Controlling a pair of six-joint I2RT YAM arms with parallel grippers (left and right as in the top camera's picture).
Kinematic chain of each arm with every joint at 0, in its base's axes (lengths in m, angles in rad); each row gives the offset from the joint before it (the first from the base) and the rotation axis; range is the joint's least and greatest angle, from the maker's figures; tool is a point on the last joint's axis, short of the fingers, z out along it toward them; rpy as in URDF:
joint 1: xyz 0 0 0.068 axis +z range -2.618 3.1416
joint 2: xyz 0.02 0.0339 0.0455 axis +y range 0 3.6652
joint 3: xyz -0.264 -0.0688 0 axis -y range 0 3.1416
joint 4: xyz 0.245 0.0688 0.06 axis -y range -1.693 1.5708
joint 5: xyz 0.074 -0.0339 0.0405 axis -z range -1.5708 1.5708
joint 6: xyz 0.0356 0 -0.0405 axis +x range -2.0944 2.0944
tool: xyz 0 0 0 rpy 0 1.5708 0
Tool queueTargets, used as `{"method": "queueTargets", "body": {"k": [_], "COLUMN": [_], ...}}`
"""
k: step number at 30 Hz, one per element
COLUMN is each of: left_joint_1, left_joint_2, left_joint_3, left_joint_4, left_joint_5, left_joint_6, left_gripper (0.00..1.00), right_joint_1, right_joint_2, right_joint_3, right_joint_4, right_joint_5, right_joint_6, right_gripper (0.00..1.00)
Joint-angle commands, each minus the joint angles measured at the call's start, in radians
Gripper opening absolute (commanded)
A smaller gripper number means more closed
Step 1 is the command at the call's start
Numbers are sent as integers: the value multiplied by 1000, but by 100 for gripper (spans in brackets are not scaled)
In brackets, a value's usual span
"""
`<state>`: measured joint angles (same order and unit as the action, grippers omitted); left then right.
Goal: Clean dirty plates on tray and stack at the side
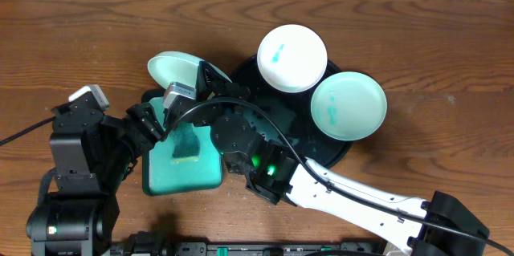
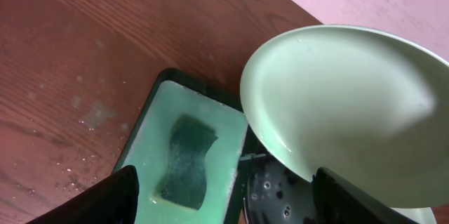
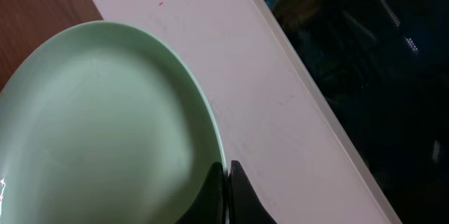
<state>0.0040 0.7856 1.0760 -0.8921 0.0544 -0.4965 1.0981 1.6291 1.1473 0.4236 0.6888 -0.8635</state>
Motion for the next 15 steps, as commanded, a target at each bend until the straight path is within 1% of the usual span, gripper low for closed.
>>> {"method": "queueTargets", "body": {"k": [1, 4, 5, 6, 8, 9, 10, 12, 15], "left_joint_1": [3, 3, 3, 3, 3, 3, 3, 3, 3], "left_joint_2": [2, 2, 2, 2, 2, 2, 2, 2, 2], "left_joint_3": [20, 20, 20, 20, 20, 20, 20, 20, 20], "left_joint_4": [0, 0, 0, 0, 0, 0, 0, 0, 0], "left_joint_5": [6, 6, 6, 6, 6, 6, 6, 6, 6], "left_joint_6": [6, 6, 6, 6, 6, 6, 6, 6, 6], "left_gripper": [79, 79, 79, 79, 79, 79, 79, 79, 79], "right_joint_1": [18, 18, 17, 15, -5, -14, -39, -60, -72], "right_joint_2": [-22, -22, -22, -22, -21, -19, -19, -19, -19], "right_joint_3": [11, 11, 11, 10, 10, 10, 10, 10, 10], "right_joint_4": [11, 11, 9, 5, -67, -108, -208, -270, -280], "right_joint_5": [11, 11, 15, 23, 11, -15, -117, -179, -143], "right_joint_6": [-6, -5, 21, 79, 401, 507, 635, 652, 657], "right_gripper": [1, 1, 1, 1, 1, 1, 1, 1, 1]}}
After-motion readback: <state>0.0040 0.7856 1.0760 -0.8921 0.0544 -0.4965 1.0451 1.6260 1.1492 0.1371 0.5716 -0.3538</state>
